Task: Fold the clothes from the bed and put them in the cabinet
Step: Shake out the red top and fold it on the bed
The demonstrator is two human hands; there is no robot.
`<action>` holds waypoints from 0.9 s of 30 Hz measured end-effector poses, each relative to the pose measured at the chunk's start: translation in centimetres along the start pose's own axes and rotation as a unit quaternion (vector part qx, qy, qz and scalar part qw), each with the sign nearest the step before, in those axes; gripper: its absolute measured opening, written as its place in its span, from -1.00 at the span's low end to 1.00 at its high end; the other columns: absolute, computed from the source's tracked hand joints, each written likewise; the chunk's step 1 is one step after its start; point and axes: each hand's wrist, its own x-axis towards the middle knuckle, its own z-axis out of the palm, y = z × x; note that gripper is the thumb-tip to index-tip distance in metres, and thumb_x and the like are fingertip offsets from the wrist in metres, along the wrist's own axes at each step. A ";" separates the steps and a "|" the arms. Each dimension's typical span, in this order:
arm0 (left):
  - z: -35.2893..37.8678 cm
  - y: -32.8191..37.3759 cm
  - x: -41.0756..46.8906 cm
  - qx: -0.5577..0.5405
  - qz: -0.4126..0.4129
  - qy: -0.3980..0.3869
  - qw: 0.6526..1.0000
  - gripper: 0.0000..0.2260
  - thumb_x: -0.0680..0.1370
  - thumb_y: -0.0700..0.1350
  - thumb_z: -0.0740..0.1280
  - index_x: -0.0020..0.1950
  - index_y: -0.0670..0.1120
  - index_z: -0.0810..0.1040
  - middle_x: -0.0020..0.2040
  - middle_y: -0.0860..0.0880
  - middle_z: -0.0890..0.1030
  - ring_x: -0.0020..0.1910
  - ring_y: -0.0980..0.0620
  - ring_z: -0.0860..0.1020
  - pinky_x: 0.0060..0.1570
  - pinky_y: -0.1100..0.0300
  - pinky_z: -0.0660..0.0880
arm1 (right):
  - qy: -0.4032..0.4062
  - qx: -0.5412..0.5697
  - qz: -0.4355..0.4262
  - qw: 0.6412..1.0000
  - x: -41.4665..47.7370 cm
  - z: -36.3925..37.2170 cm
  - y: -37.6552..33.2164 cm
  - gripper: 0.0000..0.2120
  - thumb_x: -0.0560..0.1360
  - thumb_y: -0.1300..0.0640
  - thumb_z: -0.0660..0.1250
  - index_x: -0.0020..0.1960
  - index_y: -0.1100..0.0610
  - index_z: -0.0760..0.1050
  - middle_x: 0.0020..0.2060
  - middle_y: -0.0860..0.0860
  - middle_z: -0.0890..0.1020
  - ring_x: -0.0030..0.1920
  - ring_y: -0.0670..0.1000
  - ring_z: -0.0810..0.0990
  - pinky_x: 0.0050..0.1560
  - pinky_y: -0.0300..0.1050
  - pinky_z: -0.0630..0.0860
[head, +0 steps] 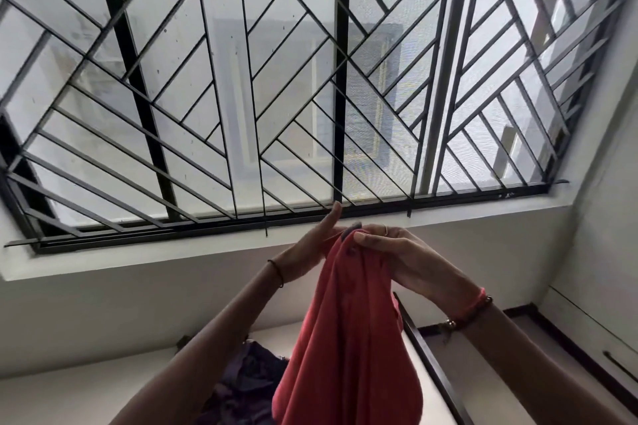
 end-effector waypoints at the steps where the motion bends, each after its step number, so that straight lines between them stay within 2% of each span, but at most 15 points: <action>1: 0.0 -0.1 0.1 0.001 -0.007 -0.012 1.000 -0.41 0.58 0.24 -0.06 0.17 -0.11 0.59 0.14 -0.12 0.62 0.17 -0.05 0.54 0.33 -0.05 0.32 | 0.003 -0.002 -0.001 1.000 -0.2 -0.1 0.0 -0.71 0.38 0.23 0.42 0.05 0.35 0.56 -0.17 0.14 0.67 -0.18 -0.01 0.65 -0.05 -0.21 0.59; 3: -0.6 -0.3 0.2 -0.010 -0.010 -0.028 1.000 -0.48 0.58 0.21 0.03 0.17 -0.11 0.60 0.18 -0.16 0.59 0.21 -0.10 0.51 0.28 -0.03 0.36 | 0.014 -0.004 -0.006 1.000 -0.7 -0.4 0.0 -0.73 0.33 0.23 0.45 0.00 0.31 0.60 -0.19 0.12 0.67 -0.19 -0.02 0.66 -0.10 -0.23 0.59; 5: -1.2 -0.5 -0.2 -0.040 -0.016 -0.037 0.998 -0.60 0.60 0.09 0.07 0.13 -0.10 0.61 0.07 -0.06 0.65 0.05 0.04 0.60 0.04 0.24 0.49 | 0.027 -0.008 -0.010 1.000 -1.2 -0.5 0.0 -0.70 0.30 0.21 0.43 -0.01 0.32 0.61 -0.20 0.11 0.68 -0.20 -0.03 0.66 -0.14 -0.25 0.58; 7: -1.7 -0.8 -0.5 -0.067 -0.006 -0.054 0.996 -0.72 0.58 -0.02 0.18 0.03 -0.11 0.64 -0.07 0.00 0.68 -0.11 0.14 0.63 -0.13 0.34 0.51 | 0.039 -0.012 -0.019 0.999 -1.5 -0.7 0.1 -0.74 0.33 0.23 0.40 -0.02 0.32 0.62 -0.21 0.10 0.68 -0.21 -0.05 0.66 -0.17 -0.27 0.57; 8: -2.0 -1.1 -0.6 -0.065 0.006 -0.055 0.996 -0.77 0.56 -0.06 0.25 0.03 -0.14 0.63 -0.10 -0.01 0.67 -0.14 0.14 0.62 -0.14 0.33 0.51 | 0.044 -0.013 -0.021 0.999 -1.6 -0.7 0.1 -0.78 0.35 0.26 0.37 -0.03 0.32 0.62 -0.21 0.10 0.68 -0.22 -0.06 0.66 -0.18 -0.27 0.57; 11: -2.3 -1.5 -0.9 -0.060 0.049 -0.044 0.996 -0.69 0.54 -0.07 0.27 0.19 -0.23 0.51 -0.02 -0.10 0.57 -0.08 0.08 0.54 -0.09 0.25 0.45 | 0.050 -0.017 -0.022 0.998 -1.6 -0.8 0.3 -0.81 0.39 0.29 0.33 -0.04 0.32 0.63 -0.24 0.11 0.68 -0.26 -0.05 0.66 -0.19 -0.27 0.58; 15: -1.7 -0.5 -1.3 -0.069 0.068 -0.018 0.995 -0.74 0.53 -0.02 0.30 0.08 -0.18 0.44 -0.15 -0.02 0.48 -0.21 0.15 0.48 -0.26 0.36 0.43 | 0.069 -0.033 -0.014 0.997 -1.3 -0.9 0.4 -0.86 0.40 0.27 0.35 -0.10 0.32 0.61 -0.26 0.14 0.67 -0.29 -0.02 0.65 -0.23 -0.24 0.58; 17: -1.6 0.1 -1.5 -0.043 0.074 -0.002 0.996 -0.81 0.57 -0.08 0.24 0.08 -0.19 0.44 -0.22 0.04 0.48 -0.28 0.22 0.46 -0.30 0.40 0.40 | 0.060 -0.048 0.007 0.997 -1.1 -1.1 0.2 -0.85 0.42 0.27 0.35 -0.08 0.33 0.61 -0.23 0.16 0.68 -0.27 0.01 0.66 -0.21 -0.22 0.59; 19: -1.6 0.5 -1.7 -0.033 0.067 0.005 0.997 -0.88 0.61 -0.15 0.19 -0.01 -0.17 0.48 -0.30 0.11 0.52 -0.35 0.27 0.47 -0.35 0.44 0.41 | 0.041 -0.057 0.041 0.997 -1.1 -1.4 0.2 -0.84 0.42 0.28 0.34 -0.07 0.34 0.62 -0.20 0.19 0.68 -0.25 0.04 0.68 -0.17 -0.19 0.61; 22: -1.6 0.9 -1.7 -0.017 0.058 0.003 0.998 -0.87 0.63 -0.20 0.15 -0.06 -0.16 0.46 -0.41 0.18 0.52 -0.44 0.29 0.47 -0.43 0.47 0.38 | 0.020 -0.060 0.075 0.995 -1.2 -1.9 0.0 -0.83 0.38 0.33 0.38 -0.04 0.36 0.62 -0.17 0.22 0.68 -0.23 0.06 0.68 -0.14 -0.16 0.61; 27: -1.4 1.3 -2.0 -0.004 0.057 0.000 0.998 -0.86 0.62 -0.20 0.17 -0.10 -0.13 0.46 -0.42 0.18 0.49 -0.45 0.29 0.43 -0.43 0.47 0.36 | 0.005 -0.099 0.107 0.989 -1.2 -2.6 -0.5 -0.68 0.30 0.23 0.28 -0.02 0.30 0.64 -0.18 0.18 0.65 -0.28 0.02 0.60 -0.25 -0.12 0.52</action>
